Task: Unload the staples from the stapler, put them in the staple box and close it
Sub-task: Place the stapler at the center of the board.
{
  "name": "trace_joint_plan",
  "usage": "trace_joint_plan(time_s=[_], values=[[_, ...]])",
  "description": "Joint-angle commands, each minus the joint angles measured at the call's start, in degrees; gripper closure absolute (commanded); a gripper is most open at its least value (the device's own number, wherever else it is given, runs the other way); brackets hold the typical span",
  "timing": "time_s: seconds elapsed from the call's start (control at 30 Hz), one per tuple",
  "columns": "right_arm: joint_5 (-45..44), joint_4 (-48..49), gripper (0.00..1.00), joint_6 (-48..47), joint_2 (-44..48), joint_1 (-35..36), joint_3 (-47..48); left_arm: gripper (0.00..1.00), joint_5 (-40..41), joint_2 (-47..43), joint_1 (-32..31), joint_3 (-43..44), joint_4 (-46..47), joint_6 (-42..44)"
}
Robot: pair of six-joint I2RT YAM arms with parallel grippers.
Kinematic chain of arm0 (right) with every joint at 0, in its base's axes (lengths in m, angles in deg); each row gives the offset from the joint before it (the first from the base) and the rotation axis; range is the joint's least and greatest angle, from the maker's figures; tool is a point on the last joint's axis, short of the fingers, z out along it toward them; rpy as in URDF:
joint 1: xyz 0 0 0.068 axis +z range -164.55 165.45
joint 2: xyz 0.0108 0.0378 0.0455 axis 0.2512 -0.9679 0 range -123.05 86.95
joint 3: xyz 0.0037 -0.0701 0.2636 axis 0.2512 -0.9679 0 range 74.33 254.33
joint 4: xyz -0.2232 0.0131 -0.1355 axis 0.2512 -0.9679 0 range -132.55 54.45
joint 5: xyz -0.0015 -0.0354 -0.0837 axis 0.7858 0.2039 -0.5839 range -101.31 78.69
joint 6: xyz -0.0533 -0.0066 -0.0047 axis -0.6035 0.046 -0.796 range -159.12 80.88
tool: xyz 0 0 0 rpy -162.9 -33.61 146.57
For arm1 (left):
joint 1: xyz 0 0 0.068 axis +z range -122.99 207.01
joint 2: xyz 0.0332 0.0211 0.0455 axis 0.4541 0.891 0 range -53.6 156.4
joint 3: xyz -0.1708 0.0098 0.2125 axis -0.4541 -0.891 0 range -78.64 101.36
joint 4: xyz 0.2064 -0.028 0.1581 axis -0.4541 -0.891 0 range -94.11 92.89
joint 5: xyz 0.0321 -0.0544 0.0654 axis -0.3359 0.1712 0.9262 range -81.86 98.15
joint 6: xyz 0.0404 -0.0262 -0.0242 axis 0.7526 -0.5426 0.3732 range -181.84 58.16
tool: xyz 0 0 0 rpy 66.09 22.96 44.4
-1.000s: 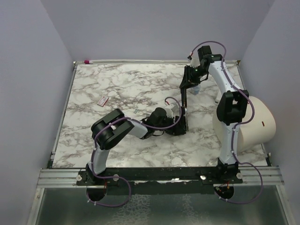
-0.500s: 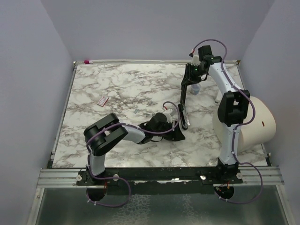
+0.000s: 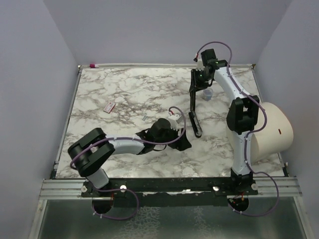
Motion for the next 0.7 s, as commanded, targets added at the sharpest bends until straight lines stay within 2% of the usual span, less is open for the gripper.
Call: trace_joint_plan(time_s=[0.0,0.17,0.3,0.5,0.67], values=[[-9.12,-2.70,0.99,-1.17,-1.31,2.64,2.54,0.30,3.21,-8.66,1.45,4.00,-8.18,10.14],[-15.51,-3.26,0.99,-0.90,-2.27,5.48,3.29,0.29,2.95,-16.38,7.37,7.11,-13.57,14.05],[-16.30,-2.91,0.95,-0.78,-3.15,6.81,3.95,0.28,0.91,-20.23,14.29,10.50,-17.28,16.42],[-17.43,-3.25,0.89,-0.71,-6.14,7.59,6.94,0.27,0.47,-22.04,20.56,16.78,-20.03,20.35],[-18.88,-3.08,0.88,-0.78,-9.64,7.77,11.07,0.27,-0.65,-21.90,23.86,20.91,-20.31,21.69]])
